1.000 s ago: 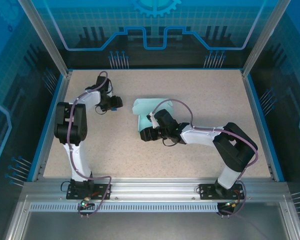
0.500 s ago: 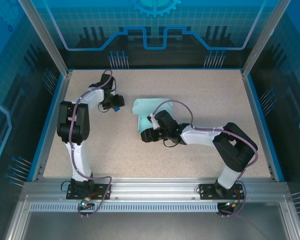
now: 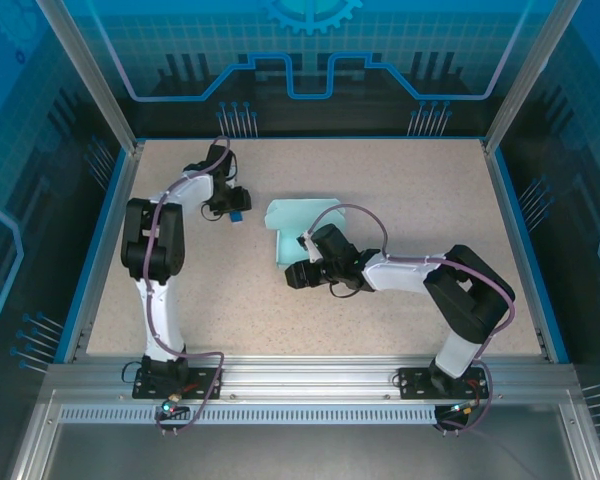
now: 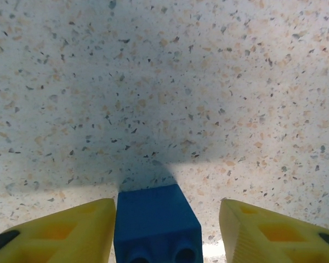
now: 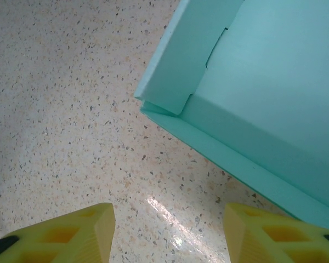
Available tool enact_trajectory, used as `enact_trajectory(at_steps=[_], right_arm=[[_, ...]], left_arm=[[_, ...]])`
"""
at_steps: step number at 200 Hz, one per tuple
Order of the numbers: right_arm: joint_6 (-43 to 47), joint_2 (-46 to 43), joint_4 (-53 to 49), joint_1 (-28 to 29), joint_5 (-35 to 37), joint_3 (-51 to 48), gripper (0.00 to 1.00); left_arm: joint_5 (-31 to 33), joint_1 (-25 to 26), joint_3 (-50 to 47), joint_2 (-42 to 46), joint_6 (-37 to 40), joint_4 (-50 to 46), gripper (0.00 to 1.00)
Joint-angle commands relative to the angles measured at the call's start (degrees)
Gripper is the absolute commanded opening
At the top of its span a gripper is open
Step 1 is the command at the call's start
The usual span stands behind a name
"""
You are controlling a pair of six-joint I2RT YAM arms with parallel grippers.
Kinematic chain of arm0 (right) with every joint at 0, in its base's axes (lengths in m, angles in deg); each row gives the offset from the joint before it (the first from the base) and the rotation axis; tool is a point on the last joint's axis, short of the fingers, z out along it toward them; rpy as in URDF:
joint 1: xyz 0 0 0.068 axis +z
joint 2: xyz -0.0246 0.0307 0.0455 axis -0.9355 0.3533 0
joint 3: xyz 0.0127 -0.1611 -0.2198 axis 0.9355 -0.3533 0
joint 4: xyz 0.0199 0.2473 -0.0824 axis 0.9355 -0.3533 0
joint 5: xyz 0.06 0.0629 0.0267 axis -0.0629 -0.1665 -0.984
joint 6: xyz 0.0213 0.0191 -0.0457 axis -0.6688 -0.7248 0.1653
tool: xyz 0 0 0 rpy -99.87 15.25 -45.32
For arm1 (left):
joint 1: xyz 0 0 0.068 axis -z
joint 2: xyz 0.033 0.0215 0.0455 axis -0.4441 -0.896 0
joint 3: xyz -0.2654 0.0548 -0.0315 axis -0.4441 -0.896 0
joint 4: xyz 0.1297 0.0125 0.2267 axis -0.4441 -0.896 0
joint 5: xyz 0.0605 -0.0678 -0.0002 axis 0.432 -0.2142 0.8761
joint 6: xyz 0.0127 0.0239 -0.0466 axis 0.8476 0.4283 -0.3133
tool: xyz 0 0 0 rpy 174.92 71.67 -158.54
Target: Fold the paper box
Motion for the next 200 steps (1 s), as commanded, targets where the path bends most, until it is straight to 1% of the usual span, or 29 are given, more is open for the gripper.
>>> enact_trajectory(at_steps=[1,29,57,84,103,113,126,134,145,147,162,181,200], right_arm=[[-0.04,0.91,-0.35,-0.46,-0.31,-0.32,0.56],[0.99,-0.89,-1.54,-0.71,0.09,-0.34,0.56],[5.09,-5.49,-5.17,-0.76,1.91,0.05,0.56],[9.79,-11.26,-9.51,-1.44,3.36,0.51,0.56],[12.69,-15.94,-12.36,-2.70,3.19,0.44,0.57],[14.04,-18.57,-13.96,-3.73,3.32,0.46,0.57],[14.80,-21.57,-16.30,-5.58,3.08,0.51,0.57],[15.14,-23.07,-17.14,-6.92,1.19,0.45,0.58],[15.65,-24.31,-17.68,-9.02,-4.06,0.51,0.58],[15.73,-24.43,-17.79,-9.34,-4.94,1.70,0.58],[16.58,-25.47,-18.17,-10.84,-10.50,2.27,0.59],[17.70,-26.32,-17.83,-12.03,-17.73,2.54,0.59],[16.40,-26.87,-13.73,-13.08,-26.62,2.47,0.61]], left_arm=[[0.66,0.54,1.85,-1.42,1.06,-3.10,0.49],[1.67,0.63,1.41,-0.37,1.65,-3.26,0.41],[1.38,0.63,-3.44,6.47,0.50,0.40,0.35],[-0.99,0.63,-13.76,18.27,-2.77,6.85,0.32],[-5.39,0.77,-24.34,29.45,-6.57,14.62,0.28],[-8.91,1.19,-29.87,35.08,-8.57,18.59,0.29],[-10.81,2.89,-36.62,42.55,-10.52,22.65,0.28],[-11.83,4.35,-40.32,46.89,-11.06,25.40,0.28],[-14.46,6.40,-45.16,52.13,-11.87,30.28,0.26],[-14.93,6.76,-45.96,53.14,-12.08,31.30,0.26],[-19.22,9.82,-50.89,58.33,-13.01,38.83,0.24],[-24.48,13.79,-52.90,60.58,-11.45,46.35,0.25],[-29.93,16.18,-53.01,60.71,-10.13,52.00,0.25]])
